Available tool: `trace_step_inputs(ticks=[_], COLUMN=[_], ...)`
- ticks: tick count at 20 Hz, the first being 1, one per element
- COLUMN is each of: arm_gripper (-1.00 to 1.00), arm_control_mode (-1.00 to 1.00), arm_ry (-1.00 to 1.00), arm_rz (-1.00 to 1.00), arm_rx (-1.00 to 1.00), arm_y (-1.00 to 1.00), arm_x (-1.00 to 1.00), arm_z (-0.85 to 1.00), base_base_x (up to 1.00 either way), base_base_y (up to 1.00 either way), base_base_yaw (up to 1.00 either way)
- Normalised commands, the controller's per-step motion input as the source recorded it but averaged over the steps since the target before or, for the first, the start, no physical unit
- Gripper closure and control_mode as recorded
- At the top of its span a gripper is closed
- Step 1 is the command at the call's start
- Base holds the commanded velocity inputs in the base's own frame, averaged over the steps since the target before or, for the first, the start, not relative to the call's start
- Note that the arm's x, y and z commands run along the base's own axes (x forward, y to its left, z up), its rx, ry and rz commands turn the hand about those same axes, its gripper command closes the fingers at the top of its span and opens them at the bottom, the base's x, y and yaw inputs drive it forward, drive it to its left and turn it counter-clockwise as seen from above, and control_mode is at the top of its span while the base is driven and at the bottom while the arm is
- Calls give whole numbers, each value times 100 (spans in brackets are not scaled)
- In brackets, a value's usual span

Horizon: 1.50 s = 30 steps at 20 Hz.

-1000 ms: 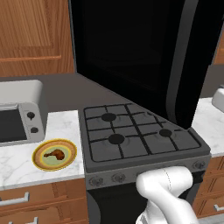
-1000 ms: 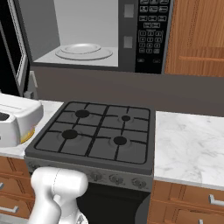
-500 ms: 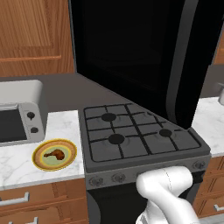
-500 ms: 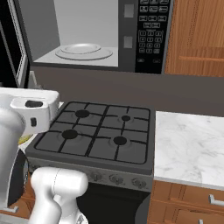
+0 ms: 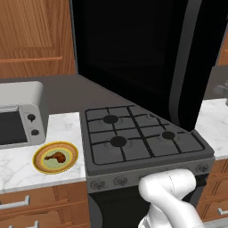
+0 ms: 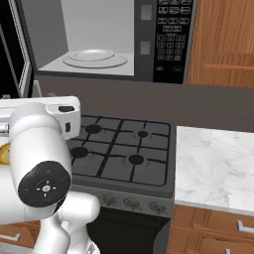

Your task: Pick the chicken drumstick from the counter and place it in the microwave. Then turn on the microwave.

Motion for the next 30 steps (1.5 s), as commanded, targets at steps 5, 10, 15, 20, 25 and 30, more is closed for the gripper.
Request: trace_step_inputs(ticks=[5,10,15,20,25,30], arm_gripper=[-100,-100,-100,-100,-100,-100], arm_control_mode=[-100,-100,-100,-100,-100,-100], arm_ry=[-7,-7,-2,0,0,0], arm_rz=[16,12,9,9,9,9], arm_rx=[0,0,0,0,0,0], arm_y=[1,4,6,3,0,0], arm_x=[14,11,15,21,22,21], arm_z=[-8,-5,0,0,0,-4], base_base_x=[0,0,0,0,0,0], base_base_y=[0,0,0,0,0,0], base_base_yaw=[0,0,0,0,0,0])
